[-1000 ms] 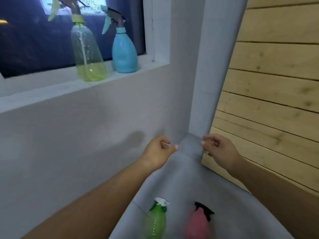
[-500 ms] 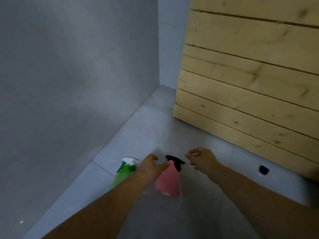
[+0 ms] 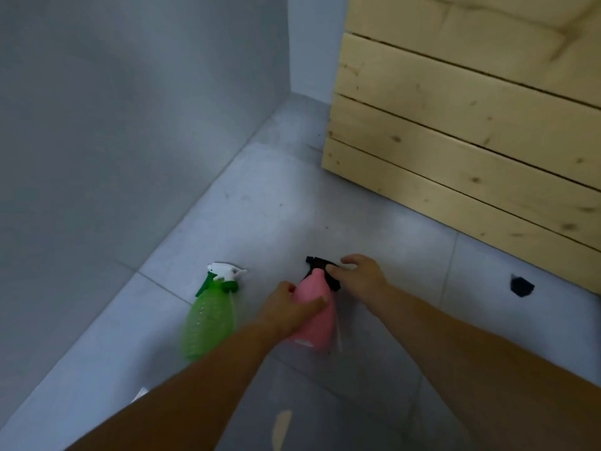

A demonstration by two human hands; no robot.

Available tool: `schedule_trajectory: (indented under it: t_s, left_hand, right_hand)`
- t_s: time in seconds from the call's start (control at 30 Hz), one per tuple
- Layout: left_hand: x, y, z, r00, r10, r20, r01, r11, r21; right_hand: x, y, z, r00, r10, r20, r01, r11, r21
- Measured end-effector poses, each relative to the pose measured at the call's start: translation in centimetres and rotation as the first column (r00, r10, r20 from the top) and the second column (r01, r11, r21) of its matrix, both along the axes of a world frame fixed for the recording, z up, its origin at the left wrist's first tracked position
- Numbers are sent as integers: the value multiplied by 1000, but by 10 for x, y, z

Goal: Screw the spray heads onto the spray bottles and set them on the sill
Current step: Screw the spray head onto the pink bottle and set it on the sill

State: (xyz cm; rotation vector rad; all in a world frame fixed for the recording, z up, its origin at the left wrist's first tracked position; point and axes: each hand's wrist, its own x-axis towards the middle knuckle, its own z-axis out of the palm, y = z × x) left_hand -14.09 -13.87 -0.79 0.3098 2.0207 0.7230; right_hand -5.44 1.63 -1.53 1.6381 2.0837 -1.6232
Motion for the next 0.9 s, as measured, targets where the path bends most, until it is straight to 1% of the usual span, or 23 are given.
schedule_trajectory:
  t_s: [0.1,0.23,0.47,0.57,0.63,0.77,0.83,0.9]
  left_hand:
    - [-2,0,-4,1000,-4,-13,4,1000,15]
    - [-2,-3,-4,1000,10,-21,-10,999,35]
    - [3,-10,-1,999,50,9,-51,996,77]
    - [4,-13,3,995,89,33,-92,990,106]
    - [4,-16,10,992,119,43,-124,984,131]
    - [2,-20,39,995,102,16,-104,974,201]
    - [-2,-22,60,995,99,-5,-95,968,232]
    - [-6,-26,85,995,95,-13,-88,960,267]
  right_hand:
    - [-3,-1,-12,999,33,41,-35,998,44]
    - [-7,1,-18,999,-18,43,16,998,61]
    - [-6,4,-16,995,-103,-10,103,994,-38]
    - [-3,2,-11,990,-127,-63,117,984,-137]
    - [-3,1,-1,989,-121,-88,103,976,-193]
    - [-6,0,34,990,-72,-125,45,978,-205]
    - [-9,0,56,989,-43,-140,19,986,-167]
    - [-12,2,83,987,-32,-155,18,996,-89]
